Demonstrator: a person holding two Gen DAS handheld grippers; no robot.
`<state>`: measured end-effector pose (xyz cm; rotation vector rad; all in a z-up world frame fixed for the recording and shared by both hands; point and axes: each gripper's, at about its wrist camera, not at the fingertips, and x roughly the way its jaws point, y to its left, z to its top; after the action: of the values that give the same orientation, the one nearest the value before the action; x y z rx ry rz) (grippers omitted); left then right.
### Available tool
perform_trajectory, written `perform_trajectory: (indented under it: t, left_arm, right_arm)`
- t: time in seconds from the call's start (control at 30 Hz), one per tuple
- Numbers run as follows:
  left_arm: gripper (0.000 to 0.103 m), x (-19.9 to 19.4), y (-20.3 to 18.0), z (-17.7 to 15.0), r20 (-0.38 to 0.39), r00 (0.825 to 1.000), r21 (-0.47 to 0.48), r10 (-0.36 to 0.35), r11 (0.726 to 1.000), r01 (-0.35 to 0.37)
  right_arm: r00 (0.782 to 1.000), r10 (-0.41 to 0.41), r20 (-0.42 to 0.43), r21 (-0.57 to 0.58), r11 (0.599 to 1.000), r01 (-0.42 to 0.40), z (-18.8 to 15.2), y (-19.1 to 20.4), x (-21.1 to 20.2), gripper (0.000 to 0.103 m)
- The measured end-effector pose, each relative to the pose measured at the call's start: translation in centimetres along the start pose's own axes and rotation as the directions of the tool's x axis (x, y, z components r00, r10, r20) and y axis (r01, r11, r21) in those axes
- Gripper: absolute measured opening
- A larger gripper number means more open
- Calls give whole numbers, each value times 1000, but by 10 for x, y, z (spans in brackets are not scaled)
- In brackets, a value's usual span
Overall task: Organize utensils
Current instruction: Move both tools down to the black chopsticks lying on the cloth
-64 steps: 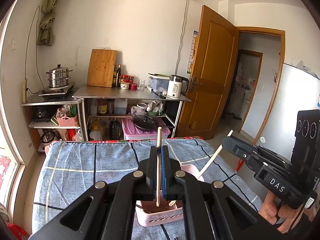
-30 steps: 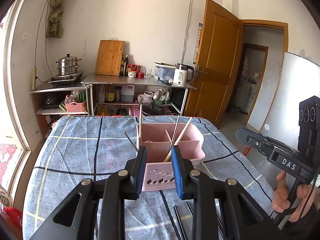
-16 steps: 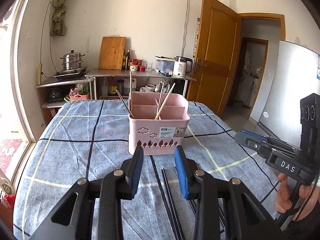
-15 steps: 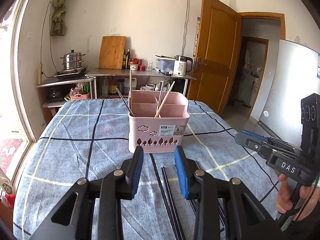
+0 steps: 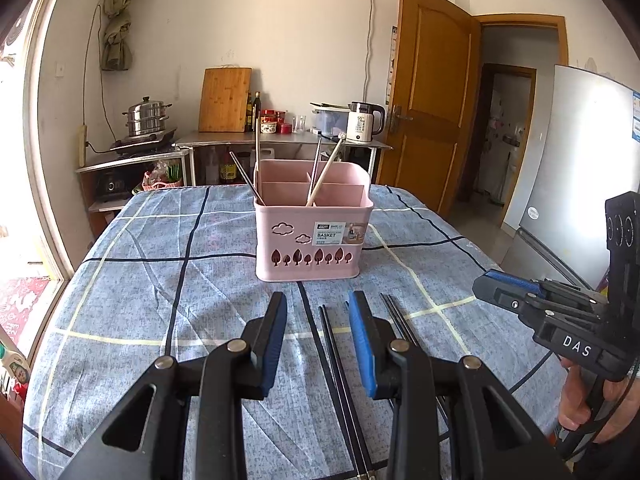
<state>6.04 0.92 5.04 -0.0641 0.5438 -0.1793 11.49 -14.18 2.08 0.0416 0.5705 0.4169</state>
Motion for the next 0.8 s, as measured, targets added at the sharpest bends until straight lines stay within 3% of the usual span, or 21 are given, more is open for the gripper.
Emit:
perform_trajectory:
  t: [0.4,0.8]
  left_arm:
    - [34,8,-1,-11,-39,999,3,10,1000,-10]
    - [34,38,13,-23,-149,989,-37,10,999,-15]
  right_arm:
    - [1000,-5,-25,11,1000,5,-8,-3,3,19]
    - [996,-22,-86,48,999,26,-15,-19,20,19]
